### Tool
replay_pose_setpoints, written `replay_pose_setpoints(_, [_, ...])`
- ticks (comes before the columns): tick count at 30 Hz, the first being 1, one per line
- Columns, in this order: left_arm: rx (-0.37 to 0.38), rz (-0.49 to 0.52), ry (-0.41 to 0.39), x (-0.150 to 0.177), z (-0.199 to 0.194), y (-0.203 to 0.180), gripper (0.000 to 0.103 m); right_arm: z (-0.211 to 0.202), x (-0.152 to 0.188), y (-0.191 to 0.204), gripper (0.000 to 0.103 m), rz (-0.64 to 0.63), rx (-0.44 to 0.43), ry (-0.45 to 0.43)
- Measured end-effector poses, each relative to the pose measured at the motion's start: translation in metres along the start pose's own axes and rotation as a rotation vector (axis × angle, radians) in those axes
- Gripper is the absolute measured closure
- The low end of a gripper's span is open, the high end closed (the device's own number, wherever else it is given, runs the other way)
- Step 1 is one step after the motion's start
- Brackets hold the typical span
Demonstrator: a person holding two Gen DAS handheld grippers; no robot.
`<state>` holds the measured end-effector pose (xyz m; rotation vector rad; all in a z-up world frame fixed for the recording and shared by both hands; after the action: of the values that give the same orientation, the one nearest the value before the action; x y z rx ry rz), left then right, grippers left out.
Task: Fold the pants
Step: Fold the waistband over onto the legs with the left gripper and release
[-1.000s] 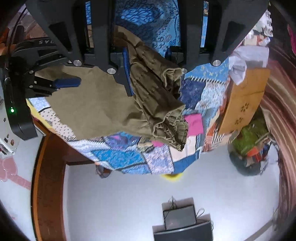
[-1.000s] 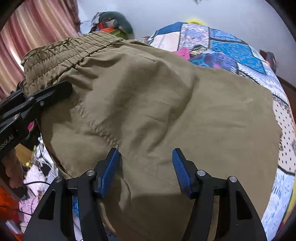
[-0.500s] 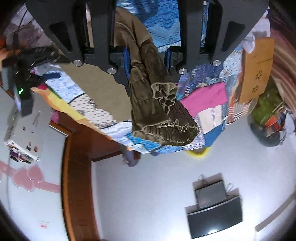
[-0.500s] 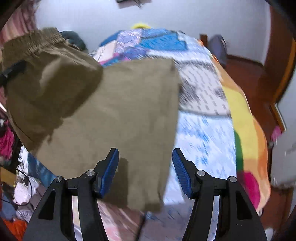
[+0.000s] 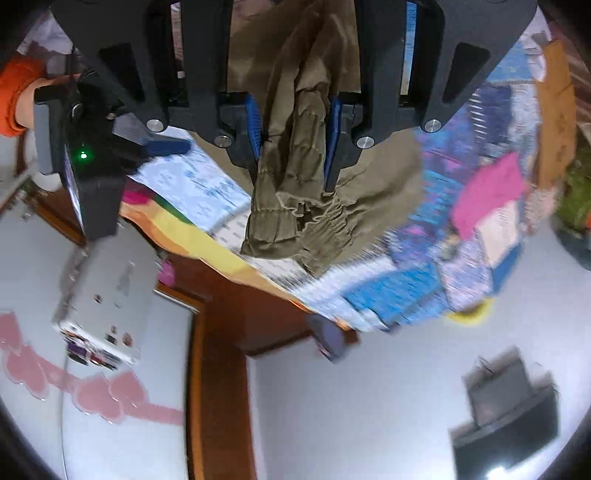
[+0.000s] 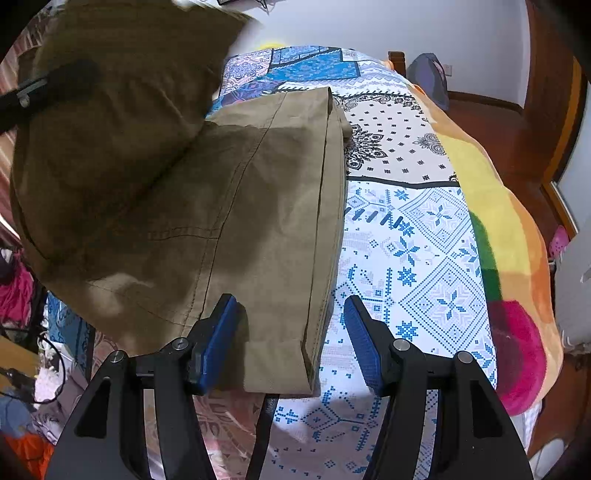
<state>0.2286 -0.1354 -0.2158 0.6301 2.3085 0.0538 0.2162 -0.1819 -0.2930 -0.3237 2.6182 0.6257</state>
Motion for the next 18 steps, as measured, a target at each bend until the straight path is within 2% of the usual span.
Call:
replay_pose_setpoints(4, [0.095,-0.032,0.073,0.008,0.028,-0.013,0.073,0.0,0.0,0.001,0.047,-0.018,0.012,-0.005])
replay_pose_setpoints(8, [0.152,-0.054,0.108,0.015,0.041,-0.024,0.071,-0.003,0.002,-0.001,0.047,0.0,0.001,-0.006])
replay_pose_setpoints(10, [0.164,-0.061,0.115,0.018,0.043,-0.029,0.069,-0.004,0.003,-0.003,0.047,0.018,-0.01,-0.005])
replay_pose_setpoints(13, [0.142,-0.032,0.135,0.016,0.034,-0.032,0.068,-0.008,0.004,-0.006,0.046,0.023,-0.016,-0.003])
replay_pose_setpoints(15, [0.141,-0.022,0.111,0.011,0.023,-0.03,0.062,-0.015,0.005,-0.006,0.046,0.02,-0.008,-0.006])
replay_pose_setpoints(16, [0.162,-0.026,0.074,0.007,0.009,-0.029,0.059,-0.021,0.005,-0.005,0.046,0.007,0.005,-0.016])
replay_pose_setpoints(18, [0.177,-0.037,0.029,0.002,-0.009,-0.024,0.039,-0.031,0.003,-0.004,0.046,-0.028,0.026,-0.039])
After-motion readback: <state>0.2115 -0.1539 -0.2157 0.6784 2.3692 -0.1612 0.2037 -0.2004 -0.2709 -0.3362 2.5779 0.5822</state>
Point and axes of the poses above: each gripper's, at about its wrist camera, not at the fingertips, and z roughly the way its jaws point, y to its left, x to its underside, the point moved 7 cm from there along z, roughly the way its jaws point, and after that the axes turned 11 degrees about z, right-handed, at the moved point
